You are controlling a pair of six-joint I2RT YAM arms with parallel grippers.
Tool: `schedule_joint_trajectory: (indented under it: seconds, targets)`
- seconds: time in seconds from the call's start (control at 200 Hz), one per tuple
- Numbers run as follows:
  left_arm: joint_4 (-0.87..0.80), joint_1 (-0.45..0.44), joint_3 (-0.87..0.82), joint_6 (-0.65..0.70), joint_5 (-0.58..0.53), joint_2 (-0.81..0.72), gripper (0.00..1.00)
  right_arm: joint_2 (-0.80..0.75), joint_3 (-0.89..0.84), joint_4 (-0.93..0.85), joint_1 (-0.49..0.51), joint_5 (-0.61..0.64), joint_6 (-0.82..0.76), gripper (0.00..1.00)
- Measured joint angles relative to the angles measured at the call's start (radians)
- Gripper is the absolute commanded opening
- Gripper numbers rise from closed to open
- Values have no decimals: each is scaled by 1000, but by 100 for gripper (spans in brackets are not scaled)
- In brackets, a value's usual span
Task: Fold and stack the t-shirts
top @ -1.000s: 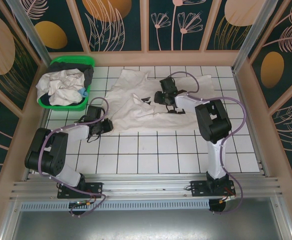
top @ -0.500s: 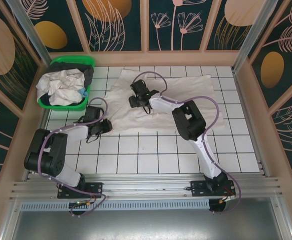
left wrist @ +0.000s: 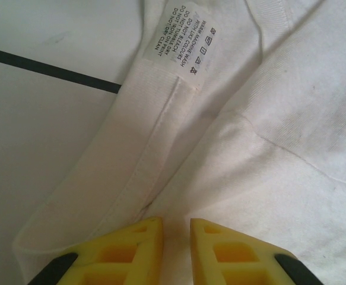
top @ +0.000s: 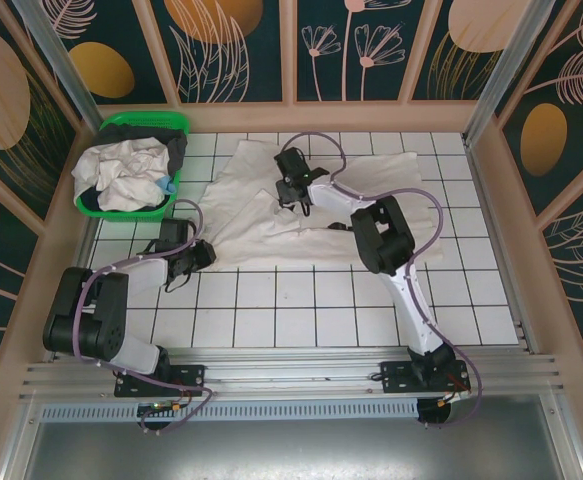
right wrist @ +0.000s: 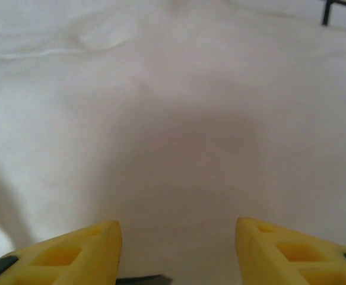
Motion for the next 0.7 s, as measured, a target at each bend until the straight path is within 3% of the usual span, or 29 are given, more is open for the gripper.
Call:
schedule_joint_trajectory:
  seconds: [0.115, 0.235, 0.425, 0.701]
  targets:
    - [-33, 0, -6, -8, -6, -33, 35, -25, -17, -2, -8, -19, 5, 53]
    - [-96, 2, -9, -17, -8, -89, 45, -160, -227, 43, 0, -98, 21, 52]
    - [-132, 2, 36, -15, 9, -96, 43, -329, -474, 116, 7, -235, 89, 48]
    - [-88, 2, 163, -13, 72, 80, 39, -338, -532, 158, 10, -288, 156, 35]
